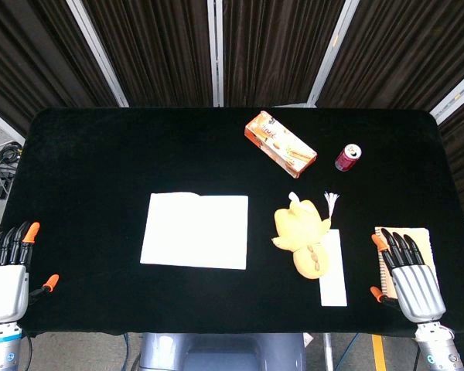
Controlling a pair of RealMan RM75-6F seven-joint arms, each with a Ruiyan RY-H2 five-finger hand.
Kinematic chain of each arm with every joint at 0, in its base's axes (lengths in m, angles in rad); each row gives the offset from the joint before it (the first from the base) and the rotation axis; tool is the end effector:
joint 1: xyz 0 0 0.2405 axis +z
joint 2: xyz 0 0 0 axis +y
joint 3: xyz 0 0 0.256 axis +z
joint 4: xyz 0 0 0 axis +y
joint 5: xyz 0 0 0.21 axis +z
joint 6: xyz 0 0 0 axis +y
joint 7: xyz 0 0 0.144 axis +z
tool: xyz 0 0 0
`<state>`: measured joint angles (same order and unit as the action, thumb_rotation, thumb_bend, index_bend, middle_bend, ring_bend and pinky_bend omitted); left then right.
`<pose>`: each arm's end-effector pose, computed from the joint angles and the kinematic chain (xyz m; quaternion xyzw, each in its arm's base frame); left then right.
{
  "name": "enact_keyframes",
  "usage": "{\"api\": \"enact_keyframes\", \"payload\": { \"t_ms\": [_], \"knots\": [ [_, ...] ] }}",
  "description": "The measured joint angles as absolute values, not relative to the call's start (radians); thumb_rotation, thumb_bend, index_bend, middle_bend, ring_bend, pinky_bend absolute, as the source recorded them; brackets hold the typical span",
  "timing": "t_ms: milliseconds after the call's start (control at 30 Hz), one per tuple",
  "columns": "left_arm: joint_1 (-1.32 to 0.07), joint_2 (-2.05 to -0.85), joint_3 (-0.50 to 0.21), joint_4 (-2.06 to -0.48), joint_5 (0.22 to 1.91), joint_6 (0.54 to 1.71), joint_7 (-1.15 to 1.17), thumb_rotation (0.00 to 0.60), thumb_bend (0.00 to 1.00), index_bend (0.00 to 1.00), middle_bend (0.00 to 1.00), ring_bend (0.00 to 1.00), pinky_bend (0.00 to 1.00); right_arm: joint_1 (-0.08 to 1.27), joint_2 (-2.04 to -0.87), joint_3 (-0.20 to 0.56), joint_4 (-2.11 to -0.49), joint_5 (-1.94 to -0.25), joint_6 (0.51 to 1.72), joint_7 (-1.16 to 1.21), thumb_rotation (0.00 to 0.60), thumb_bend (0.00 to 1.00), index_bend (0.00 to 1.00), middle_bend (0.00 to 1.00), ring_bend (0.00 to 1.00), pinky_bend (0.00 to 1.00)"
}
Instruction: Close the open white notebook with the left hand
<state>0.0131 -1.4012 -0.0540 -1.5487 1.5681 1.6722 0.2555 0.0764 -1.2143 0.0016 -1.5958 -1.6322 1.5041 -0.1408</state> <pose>-0.2906 0.1498 0.0998 -0.5534 -0.3426 -0.4079 0.6403 -0.2911 -0.1665 0.1195 0.6480 -0.3476 0.3858 0.5572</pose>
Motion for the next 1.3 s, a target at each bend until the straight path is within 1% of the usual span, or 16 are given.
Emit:
{"api": "enact_keyframes", "payload": {
  "t_ms": [533,933,1133,1300],
  "knots": [
    [0.007,-1.404,-0.053,-1.547,1.568,1.661,0.262,0.600,0.15,0.00,0.00,0.00,0.00,0.074,-1.213,0.004,-1.592,-1.630,1.510,-0.136,0.600,0.04,0.00,0.00,0.00,0.00],
    [-0.015,-1.418,-0.045,-1.535,1.578,1.624,0.279,0.600,0.15,0.00,0.00,0.00,0.00,0.072,-1.212,0.005,-1.592,-1.630,1.513,-0.133,0.600,0.04,0.00,0.00,0.00,0.00],
    [-0.056,-1.438,-0.030,-1.527,1.606,1.554,0.324,0.600,0.17,0.00,0.00,0.00,0.00,0.074,-1.211,0.003,-1.596,-1.635,1.514,-0.133,0.600,0.04,0.00,0.00,0.00,0.00],
    [-0.108,-1.484,-0.025,-1.517,1.618,1.472,0.405,0.600,0.20,0.00,0.00,0.00,0.00,0.073,-1.207,0.006,-1.599,-1.632,1.516,-0.125,0.600,0.04,0.00,0.00,0.00,0.00]
  ]
}}
